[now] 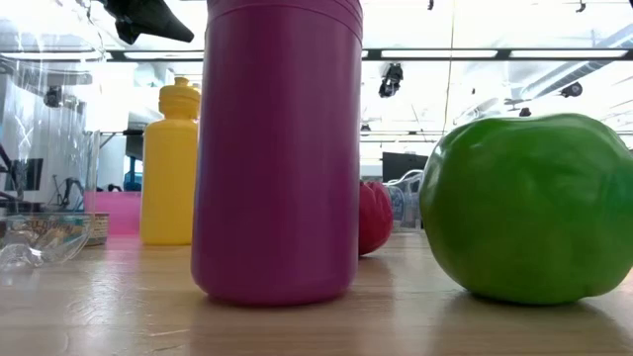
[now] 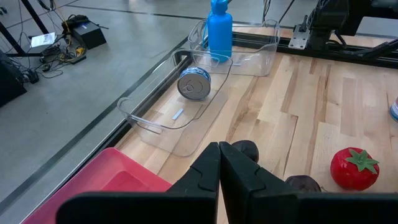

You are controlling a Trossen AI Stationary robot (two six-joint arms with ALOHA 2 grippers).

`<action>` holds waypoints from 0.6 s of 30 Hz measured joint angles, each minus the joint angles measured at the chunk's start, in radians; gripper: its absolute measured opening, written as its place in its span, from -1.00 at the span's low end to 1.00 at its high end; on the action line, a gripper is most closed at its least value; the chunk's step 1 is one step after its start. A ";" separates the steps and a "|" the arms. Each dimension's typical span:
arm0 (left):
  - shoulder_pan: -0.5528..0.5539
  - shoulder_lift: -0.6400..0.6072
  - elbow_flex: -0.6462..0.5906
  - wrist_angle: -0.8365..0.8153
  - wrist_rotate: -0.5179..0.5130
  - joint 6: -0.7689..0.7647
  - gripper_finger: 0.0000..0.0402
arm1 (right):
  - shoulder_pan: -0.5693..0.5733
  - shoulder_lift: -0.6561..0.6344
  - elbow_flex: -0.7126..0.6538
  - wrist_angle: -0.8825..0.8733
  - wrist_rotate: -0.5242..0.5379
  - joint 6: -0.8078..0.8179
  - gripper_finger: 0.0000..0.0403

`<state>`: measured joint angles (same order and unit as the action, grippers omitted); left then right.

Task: Pick & Place Food Item
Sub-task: Put the purple water bottle into the right transparent bin

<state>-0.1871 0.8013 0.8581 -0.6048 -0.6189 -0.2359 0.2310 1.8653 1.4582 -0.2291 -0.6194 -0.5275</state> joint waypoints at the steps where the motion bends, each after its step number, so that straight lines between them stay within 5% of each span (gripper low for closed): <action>1: 0.000 0.000 0.000 0.000 0.000 0.000 -0.95 | 0.000 -0.002 0.000 -0.002 0.000 0.001 -0.66; 18: 0.000 0.000 0.000 -0.001 0.000 0.000 -0.95 | 0.000 -0.110 0.010 -0.051 0.012 0.039 -0.66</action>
<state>-0.1875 0.8009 0.8577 -0.6060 -0.6193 -0.2356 0.2306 1.7555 1.4677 -0.2802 -0.6075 -0.4882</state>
